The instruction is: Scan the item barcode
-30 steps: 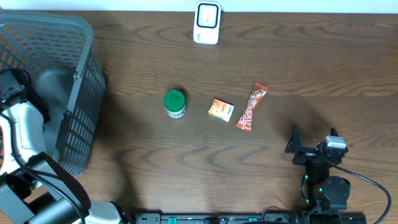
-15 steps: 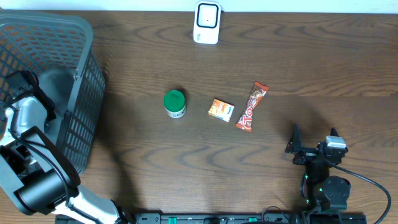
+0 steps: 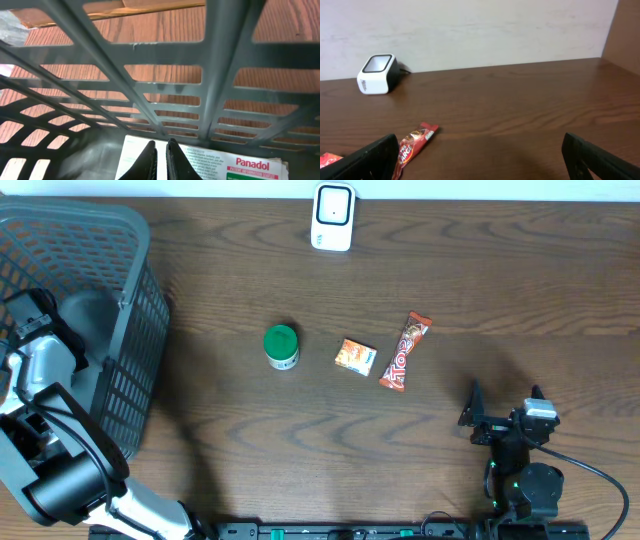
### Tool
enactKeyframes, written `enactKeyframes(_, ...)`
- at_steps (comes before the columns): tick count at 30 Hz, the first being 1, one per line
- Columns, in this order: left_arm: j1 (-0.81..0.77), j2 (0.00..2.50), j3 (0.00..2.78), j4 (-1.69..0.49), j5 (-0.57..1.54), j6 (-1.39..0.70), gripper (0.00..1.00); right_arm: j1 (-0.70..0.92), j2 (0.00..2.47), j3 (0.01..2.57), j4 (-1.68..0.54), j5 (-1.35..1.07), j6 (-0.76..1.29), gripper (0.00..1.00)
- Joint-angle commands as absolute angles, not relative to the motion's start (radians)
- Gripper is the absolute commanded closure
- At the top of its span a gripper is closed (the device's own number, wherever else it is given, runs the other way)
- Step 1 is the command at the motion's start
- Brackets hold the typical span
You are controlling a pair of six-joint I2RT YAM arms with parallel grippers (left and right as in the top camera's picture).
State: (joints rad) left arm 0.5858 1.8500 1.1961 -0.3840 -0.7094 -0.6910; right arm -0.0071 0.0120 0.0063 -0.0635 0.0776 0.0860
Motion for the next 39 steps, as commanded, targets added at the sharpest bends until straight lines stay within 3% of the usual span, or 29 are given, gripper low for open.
enactKeyframes(1,0.599,1.876,1.193,-0.379,-0.701,-0.690,0.92,-0.005,0.007,0.005,-0.068,0.076,0.073,0.01)
enactKeyframes(17,0.654,1.975,1.193,-0.365,-0.665,-0.689,0.92,-0.005,0.007,0.005,-0.068,0.076,0.073,0.01)
enactKeyframes(33,0.647,1.977,1.193,-0.515,0.010,-0.757,0.92,-0.005,0.007,0.005,-0.068,0.077,0.073,0.01)
enactKeyframes(39,0.621,1.977,1.193,-0.474,0.149,-0.592,0.92,-0.005,0.007,0.005,-0.068,0.076,0.073,0.01)
